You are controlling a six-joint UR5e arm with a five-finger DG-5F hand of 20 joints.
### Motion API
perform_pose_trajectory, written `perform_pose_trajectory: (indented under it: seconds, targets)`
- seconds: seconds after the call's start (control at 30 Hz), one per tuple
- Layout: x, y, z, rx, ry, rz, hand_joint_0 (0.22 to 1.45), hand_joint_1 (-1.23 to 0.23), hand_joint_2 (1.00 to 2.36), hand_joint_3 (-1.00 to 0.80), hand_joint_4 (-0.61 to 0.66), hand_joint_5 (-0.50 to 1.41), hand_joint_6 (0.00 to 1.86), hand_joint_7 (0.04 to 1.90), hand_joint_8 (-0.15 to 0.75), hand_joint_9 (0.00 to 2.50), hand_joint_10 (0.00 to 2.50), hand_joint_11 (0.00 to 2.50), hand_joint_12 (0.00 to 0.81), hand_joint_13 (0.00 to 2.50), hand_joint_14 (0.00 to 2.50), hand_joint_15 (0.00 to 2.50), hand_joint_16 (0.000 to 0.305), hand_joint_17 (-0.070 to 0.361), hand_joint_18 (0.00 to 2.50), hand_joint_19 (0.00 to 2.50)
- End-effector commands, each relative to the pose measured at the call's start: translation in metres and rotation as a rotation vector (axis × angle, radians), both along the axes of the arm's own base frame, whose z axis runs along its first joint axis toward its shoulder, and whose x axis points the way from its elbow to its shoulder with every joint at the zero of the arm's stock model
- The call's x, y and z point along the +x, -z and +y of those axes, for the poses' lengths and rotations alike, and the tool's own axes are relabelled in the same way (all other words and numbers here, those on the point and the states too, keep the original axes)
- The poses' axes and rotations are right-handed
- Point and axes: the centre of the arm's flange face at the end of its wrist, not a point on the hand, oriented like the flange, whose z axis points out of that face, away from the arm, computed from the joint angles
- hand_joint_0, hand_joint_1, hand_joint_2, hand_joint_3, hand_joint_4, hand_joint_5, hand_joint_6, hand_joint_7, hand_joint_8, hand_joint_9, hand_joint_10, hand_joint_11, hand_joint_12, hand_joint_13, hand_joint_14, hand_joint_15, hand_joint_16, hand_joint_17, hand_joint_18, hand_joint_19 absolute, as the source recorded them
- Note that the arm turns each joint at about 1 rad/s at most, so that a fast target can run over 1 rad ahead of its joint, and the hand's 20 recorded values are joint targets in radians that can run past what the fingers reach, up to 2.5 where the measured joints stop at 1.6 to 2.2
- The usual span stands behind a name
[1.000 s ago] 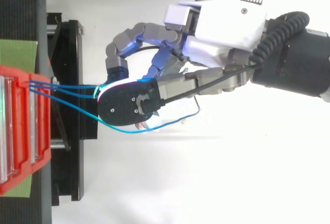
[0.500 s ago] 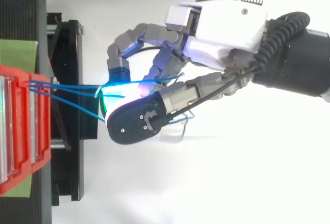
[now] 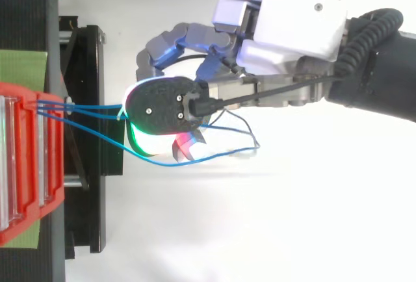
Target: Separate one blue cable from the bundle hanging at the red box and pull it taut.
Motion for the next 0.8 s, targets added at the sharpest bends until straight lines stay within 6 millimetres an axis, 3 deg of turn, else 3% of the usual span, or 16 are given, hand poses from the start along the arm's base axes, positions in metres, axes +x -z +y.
perform_pose_trajectory:
  seconds: [0.0,0.13,0.3,0.47,0.6,0.77]
  targets:
    - [-0.0026,-0.0070,-0.0003,-0.014,-0.002,0.002,0.64,-0.47,1.00,-0.45,0.16,-0.16,0.86,1.14,0.401,1.21,0.02,1.16,0.389,1.10,0.02,0.69,0.047,0.106,0.95,0.64]
    - [-0.0028,-0.0069,-0.0003,-0.019,-0.003,0.004,0.62,-0.60,1.02,-0.27,0.19,-0.17,0.88,1.16,0.413,1.15,0.02,1.17,0.397,1.10,0.02,0.70,0.048,0.108,0.96,0.65]
    - [-0.0022,-0.0060,0.0008,-0.020,-0.003,0.003,0.64,-0.76,1.02,-0.17,0.20,-0.19,0.90,1.16,0.413,1.12,0.02,1.19,0.398,1.08,0.02,0.69,0.050,0.113,0.96,0.63]
    - [-0.0023,-0.0061,0.0015,-0.041,0.008,0.006,0.70,-0.84,1.02,-0.28,0.14,-0.20,0.92,1.13,0.401,1.09,0.02,1.19,0.387,1.05,0.02,0.69,0.049,0.111,0.94,0.61]
    - [-0.0023,-0.0062,0.0018,-0.054,0.013,0.006,0.79,-0.87,1.00,-0.50,0.14,-0.20,0.93,1.13,0.385,1.09,0.02,1.18,0.378,1.04,0.02,0.69,0.048,0.107,0.91,0.58]
    - [-0.0042,-0.0007,0.0026,-0.065,0.010,0.018,0.77,-0.91,1.00,-0.50,0.14,-0.19,0.93,1.17,0.378,1.12,0.02,1.20,0.366,1.04,0.02,0.68,0.047,0.105,0.91,0.55]
